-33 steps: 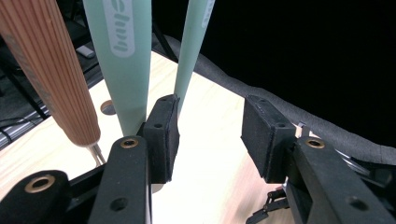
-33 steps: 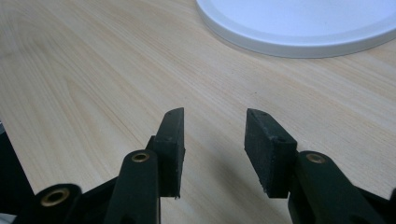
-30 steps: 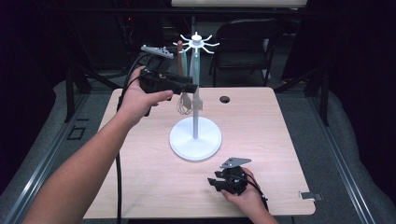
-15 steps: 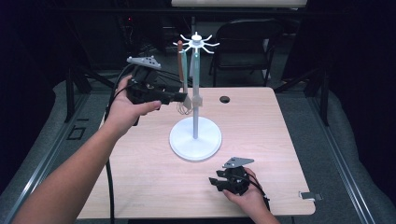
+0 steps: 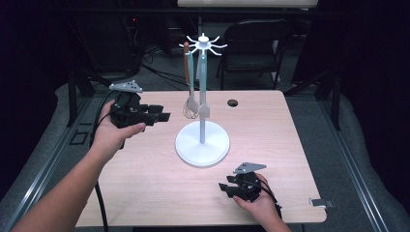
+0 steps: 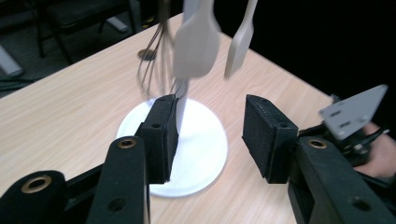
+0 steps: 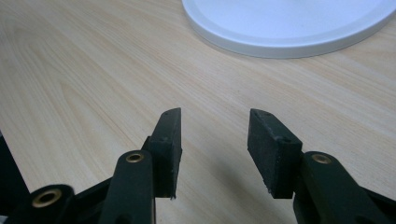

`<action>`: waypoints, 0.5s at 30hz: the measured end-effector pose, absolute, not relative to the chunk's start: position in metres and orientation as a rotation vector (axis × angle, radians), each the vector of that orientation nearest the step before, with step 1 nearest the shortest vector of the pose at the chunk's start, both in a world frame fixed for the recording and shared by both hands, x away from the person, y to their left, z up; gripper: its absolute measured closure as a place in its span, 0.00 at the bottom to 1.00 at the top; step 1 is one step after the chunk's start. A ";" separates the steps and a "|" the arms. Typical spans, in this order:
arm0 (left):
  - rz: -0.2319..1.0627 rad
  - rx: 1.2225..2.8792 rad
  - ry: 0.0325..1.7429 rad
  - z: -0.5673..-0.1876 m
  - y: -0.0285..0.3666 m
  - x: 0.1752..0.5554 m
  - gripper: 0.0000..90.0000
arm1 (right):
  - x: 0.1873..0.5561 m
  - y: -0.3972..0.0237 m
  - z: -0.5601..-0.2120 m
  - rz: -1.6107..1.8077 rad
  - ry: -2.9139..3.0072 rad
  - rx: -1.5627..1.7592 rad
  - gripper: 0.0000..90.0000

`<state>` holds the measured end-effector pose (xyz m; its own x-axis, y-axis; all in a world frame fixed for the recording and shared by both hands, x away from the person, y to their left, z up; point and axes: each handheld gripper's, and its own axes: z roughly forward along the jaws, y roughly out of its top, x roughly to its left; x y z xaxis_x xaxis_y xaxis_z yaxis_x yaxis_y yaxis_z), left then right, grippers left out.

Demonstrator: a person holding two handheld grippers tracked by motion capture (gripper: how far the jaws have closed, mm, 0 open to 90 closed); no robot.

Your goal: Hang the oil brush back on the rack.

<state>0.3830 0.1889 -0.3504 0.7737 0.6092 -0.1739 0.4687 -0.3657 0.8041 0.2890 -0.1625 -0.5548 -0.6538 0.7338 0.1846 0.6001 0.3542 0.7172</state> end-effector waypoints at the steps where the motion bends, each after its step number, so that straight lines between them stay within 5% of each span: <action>1: 0.189 2.029 0.821 -0.356 0.191 0.382 0.61 | 0.289 -0.163 -0.554 1.180 2.442 1.220 0.61; 15: 0.199 2.004 0.921 -0.436 0.208 0.353 0.60 | 0.288 -0.170 -0.555 1.182 2.418 1.227 0.59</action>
